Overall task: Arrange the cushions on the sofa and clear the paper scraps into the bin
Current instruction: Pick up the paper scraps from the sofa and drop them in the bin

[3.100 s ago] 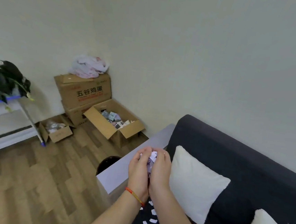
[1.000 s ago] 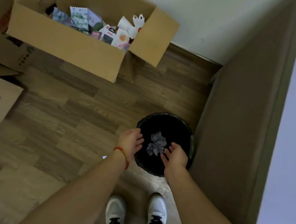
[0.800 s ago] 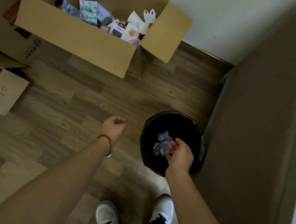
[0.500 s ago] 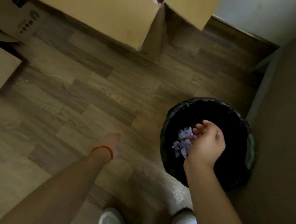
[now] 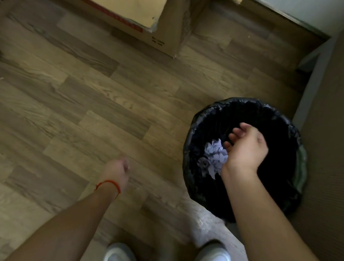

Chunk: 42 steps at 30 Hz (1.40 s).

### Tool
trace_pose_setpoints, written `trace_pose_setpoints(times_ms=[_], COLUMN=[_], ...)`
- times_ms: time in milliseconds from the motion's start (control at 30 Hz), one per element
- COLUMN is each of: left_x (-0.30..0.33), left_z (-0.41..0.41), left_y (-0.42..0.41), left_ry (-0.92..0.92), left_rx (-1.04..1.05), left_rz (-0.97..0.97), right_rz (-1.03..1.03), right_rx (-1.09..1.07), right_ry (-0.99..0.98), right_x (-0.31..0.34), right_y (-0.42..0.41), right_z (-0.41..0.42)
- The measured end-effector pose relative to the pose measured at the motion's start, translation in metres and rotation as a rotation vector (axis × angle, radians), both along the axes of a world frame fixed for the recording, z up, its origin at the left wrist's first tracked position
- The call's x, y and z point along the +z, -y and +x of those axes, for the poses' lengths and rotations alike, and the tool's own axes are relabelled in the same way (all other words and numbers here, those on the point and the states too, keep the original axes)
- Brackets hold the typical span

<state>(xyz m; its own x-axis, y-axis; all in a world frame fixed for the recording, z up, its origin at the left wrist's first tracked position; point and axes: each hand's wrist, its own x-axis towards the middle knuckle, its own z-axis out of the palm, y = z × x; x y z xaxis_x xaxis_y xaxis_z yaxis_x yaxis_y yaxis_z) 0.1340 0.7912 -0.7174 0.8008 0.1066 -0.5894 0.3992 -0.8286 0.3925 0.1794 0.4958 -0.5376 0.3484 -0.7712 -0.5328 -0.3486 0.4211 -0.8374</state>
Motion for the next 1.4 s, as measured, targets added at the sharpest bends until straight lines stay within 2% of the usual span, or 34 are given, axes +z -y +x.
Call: trace_pose_setpoints(times_ms=[67, 133, 233, 300, 400, 467, 633, 800, 900, 1000, 1167, 1400], left_x=[0.055, 0.118, 0.192, 0.223, 0.239, 0.240, 0.277, 0.378, 0.474, 0.575, 0.703, 0.776], left_z=[0.011, 0.025, 0.036, 0.039, 0.043, 0.042, 0.043, 0.061, 0.073, 0.079, 0.055, -0.046], left_y=[0.029, 0.066, 0.117, 0.145, 0.179, 0.190, 0.195, 0.211, 0.246, 0.288, 0.361, 0.485], left_ry=[0.187, 0.340, 0.484, 0.516, 0.422, 0.256, 0.039, 0.032, -0.143, -0.242, -0.140, -0.144], left_rx=[0.179, 0.268, 0.211, 0.149, 0.011, -0.037, 0.125, 0.214, 0.216, 0.064, -0.116, -0.331], left_rz=[-0.180, -0.389, -0.578, -0.632, -0.615, -0.581, -0.538, -0.612, -0.721, -0.761, -0.869, -0.824], right_rz=[-0.015, -0.007, 0.044, 0.087, 0.119, 0.136, 0.288, 0.497, 0.560, 0.468, 0.257, 0.118], right_rx=[0.035, 0.019, -0.046, -0.089, -0.123, -0.134, -0.248, -0.138, 0.029, 0.187, 0.309, 0.277], right_ry=[-0.032, -0.047, -0.137, -0.181, -0.216, -0.225, -0.186, -0.175, -0.118, 0.046, 0.216, 0.244], right_x=[0.014, 0.032, 0.061, 0.079, 0.099, 0.111, 0.161, 0.247, 0.320, 0.401, 0.522, 0.604], right_y=[-0.004, -0.005, -0.003, -0.001, 0.003, 0.005, 0.033, 0.052, 0.061, 0.081, 0.136, 0.268], right_z=[-0.009, -0.021, -0.039, -0.051, -0.065, -0.071, -0.080, -0.082, -0.080, -0.076, -0.094, -0.209])
